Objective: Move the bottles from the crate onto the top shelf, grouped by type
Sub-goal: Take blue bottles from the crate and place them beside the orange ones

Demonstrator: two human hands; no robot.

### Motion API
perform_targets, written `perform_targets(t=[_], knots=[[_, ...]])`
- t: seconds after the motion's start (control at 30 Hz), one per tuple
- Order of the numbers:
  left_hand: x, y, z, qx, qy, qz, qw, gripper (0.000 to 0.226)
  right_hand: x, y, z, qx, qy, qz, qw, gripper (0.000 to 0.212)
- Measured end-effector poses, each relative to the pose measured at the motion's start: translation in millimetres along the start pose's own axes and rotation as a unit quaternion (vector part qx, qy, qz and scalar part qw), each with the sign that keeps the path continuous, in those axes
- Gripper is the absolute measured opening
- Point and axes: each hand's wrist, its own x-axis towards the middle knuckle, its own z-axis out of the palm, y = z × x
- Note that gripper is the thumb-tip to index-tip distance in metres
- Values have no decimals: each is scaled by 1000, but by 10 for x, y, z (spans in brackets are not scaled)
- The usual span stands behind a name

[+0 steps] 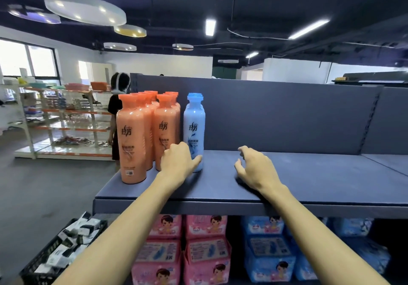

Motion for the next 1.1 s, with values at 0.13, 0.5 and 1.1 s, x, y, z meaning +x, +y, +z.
perform_targets(t=[0.13,0.5,1.1], knots=[[-182,23,-118,63,29,64,996,38,-99,-26,-124,19,16,-20,999,40],[-463,428,-96,110,44,199,973,31,-251,-37,-496,-54,27,-65,996,37],[-1550,1459,490,-101,54,378,919,18,-1486,1079,-855,-75,54,38,995,18]])
